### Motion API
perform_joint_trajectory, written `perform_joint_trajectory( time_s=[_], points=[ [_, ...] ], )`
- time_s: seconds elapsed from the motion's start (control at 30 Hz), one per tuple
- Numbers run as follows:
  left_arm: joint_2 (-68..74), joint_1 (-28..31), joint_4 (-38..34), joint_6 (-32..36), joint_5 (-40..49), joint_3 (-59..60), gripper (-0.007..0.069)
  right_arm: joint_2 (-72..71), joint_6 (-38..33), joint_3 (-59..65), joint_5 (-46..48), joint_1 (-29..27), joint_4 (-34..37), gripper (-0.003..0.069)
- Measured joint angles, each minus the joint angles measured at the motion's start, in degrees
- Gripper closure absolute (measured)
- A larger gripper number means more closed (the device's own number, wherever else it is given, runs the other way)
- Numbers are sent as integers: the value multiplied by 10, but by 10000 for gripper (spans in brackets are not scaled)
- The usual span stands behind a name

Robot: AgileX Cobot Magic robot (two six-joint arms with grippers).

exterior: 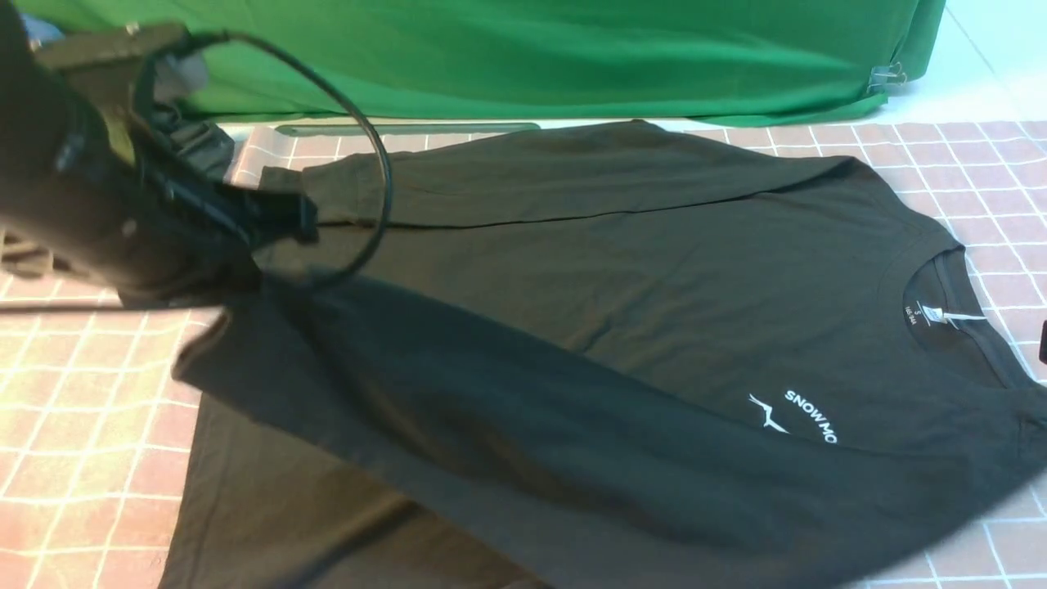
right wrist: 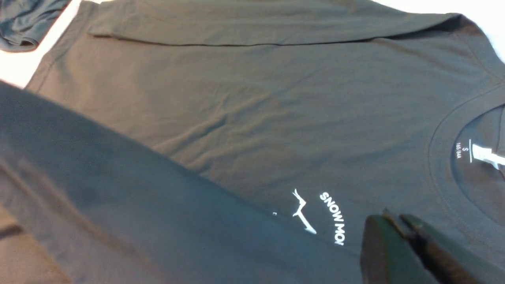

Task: Fold a long-sleeved shirt over a pink coffee tablecloth.
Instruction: 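Fold the left side of the black T-shirt inward over its body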

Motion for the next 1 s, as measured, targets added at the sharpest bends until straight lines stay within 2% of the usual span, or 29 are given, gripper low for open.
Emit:
perform_joint_trajectory(
  time_s=[0.23, 1.0],
  points=[
    [66, 40, 12, 35, -87, -11, 578, 0, 2, 0, 0, 0, 0, 589],
    [197, 46, 159, 62, -293, -11, 578, 0, 5, 0, 6, 0, 14, 583]
  ],
)
